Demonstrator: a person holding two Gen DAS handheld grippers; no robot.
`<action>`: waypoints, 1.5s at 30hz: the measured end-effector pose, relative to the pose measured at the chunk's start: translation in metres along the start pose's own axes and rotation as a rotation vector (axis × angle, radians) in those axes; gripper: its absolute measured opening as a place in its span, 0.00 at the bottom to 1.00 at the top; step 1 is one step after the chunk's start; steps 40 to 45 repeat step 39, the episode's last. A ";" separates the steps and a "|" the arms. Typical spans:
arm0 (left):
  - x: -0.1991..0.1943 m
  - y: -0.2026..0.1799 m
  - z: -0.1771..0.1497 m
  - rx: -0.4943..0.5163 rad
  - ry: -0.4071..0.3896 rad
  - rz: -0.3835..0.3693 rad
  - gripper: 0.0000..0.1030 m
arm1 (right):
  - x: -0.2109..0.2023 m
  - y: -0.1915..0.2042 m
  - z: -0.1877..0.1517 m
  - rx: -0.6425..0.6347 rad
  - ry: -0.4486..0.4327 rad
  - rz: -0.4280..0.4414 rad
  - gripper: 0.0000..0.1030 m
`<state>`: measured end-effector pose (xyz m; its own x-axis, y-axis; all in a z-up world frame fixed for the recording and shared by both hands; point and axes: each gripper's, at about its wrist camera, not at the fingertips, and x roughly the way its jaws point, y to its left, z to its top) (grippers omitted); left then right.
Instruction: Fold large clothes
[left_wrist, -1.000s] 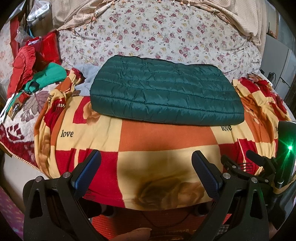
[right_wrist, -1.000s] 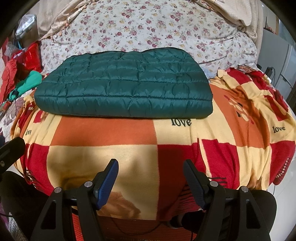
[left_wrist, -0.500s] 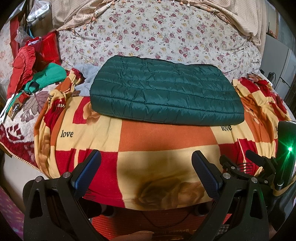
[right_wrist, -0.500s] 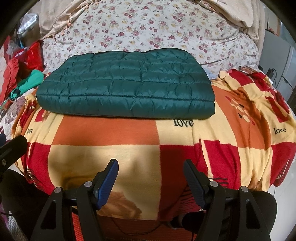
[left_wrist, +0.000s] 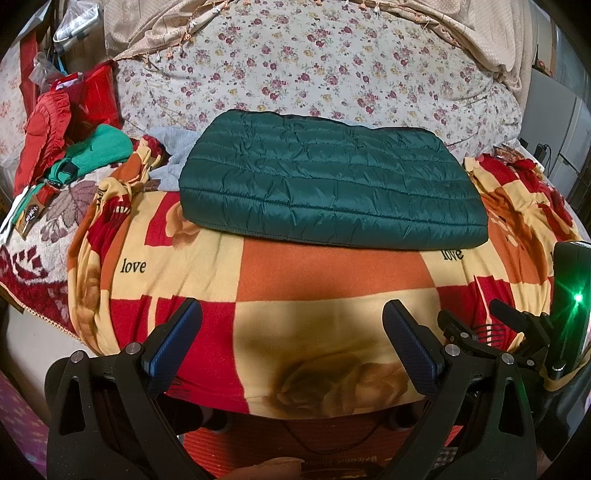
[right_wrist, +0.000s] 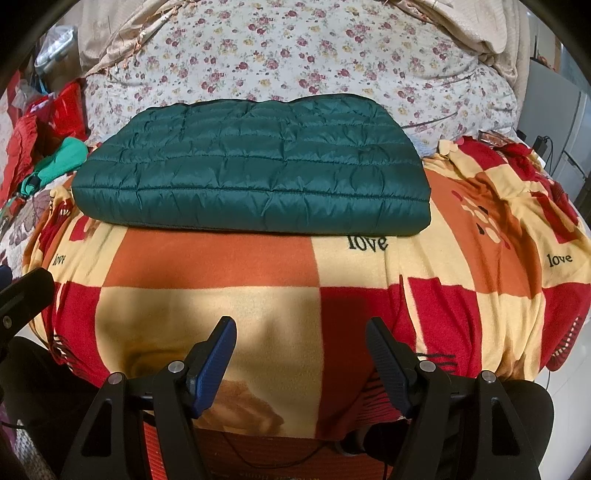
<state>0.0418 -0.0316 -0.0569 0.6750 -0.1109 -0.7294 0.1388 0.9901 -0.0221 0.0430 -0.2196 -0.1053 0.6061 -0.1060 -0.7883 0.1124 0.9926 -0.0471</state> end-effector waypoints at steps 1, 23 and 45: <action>0.000 0.000 -0.002 0.000 0.000 0.000 0.95 | 0.000 0.000 0.000 0.000 0.000 0.000 0.68; -0.015 0.002 0.007 0.026 -0.108 0.092 0.95 | -0.017 -0.001 0.005 -0.013 -0.095 -0.026 0.75; -0.017 0.000 0.009 0.043 -0.123 0.049 0.95 | -0.012 -0.004 0.005 0.001 -0.073 -0.013 0.75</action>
